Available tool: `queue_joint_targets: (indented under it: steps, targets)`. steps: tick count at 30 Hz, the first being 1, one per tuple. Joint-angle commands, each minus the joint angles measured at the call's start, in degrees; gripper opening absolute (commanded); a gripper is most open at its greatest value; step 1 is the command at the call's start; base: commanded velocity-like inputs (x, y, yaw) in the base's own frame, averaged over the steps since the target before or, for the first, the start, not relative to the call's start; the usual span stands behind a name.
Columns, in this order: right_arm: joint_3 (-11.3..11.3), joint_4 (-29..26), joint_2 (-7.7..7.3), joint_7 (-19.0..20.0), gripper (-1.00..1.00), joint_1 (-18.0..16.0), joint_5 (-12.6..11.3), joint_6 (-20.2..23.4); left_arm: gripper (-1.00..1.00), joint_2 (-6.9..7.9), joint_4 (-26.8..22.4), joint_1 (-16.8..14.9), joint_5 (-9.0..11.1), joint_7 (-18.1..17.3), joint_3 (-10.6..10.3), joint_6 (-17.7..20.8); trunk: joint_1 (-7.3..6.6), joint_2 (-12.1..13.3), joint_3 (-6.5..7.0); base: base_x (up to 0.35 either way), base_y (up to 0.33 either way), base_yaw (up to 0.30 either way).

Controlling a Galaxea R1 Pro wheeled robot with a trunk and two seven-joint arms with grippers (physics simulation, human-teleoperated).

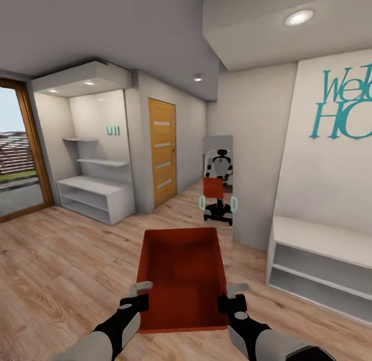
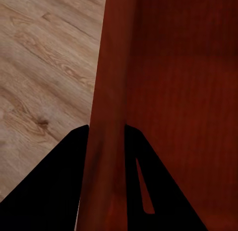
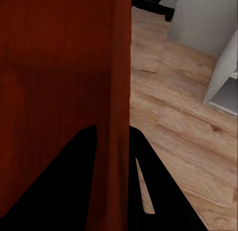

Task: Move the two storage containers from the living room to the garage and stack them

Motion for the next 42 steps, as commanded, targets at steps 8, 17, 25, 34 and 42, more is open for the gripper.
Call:
queue_joint_targets:
  steps: [8, 17, 25, 34, 42]
  targets:
    - [-3.8, -0.4, -0.11, 0.1, -1.0, -0.5, 0.4, 0.0, -1.0, 1.75, 0.1, 0.0, 0.9, -4.5, -2.7, 0.1, 0.04, -0.1, -0.1, 0.326, 0.0, 0.27]
    - [-3.8, -0.4, -0.11, 0.1, -1.0, -0.5, 0.3, 0.0, -1.0, 1.76, 0.1, 0.0, 0.9, -4.5, -2.6, 0.1, 0.04, -0.1, -0.1, 0.326, 0.0, 0.27]
    - [-3.8, -0.4, -0.11, 0.1, -1.0, -0.5, 0.3, 0.0, -1.0, 1.73, 0.1, 0.0, 0.9, -4.5, -2.7, 0.1, 0.04, -0.1, -0.1, 0.326, 0.0, 0.27]
    - [-3.8, -0.4, -0.11, 0.1, -1.0, -0.5, 0.4, 0.0, -1.0, 1.76, 0.1, 0.0, 0.9, -4.6, -2.7, 0.1, 0.04, -0.1, -0.1, 0.326, 0.0, 0.27]
    - [-3.8, -0.4, -0.11, 0.1, -1.0, -0.5, 0.4, 0.0, -1.0, 1.76, 0.1, 0.0, 0.9, -4.5, -2.7, 0.1, 0.04, -0.1, -0.1, 0.326, 0.0, 0.27]
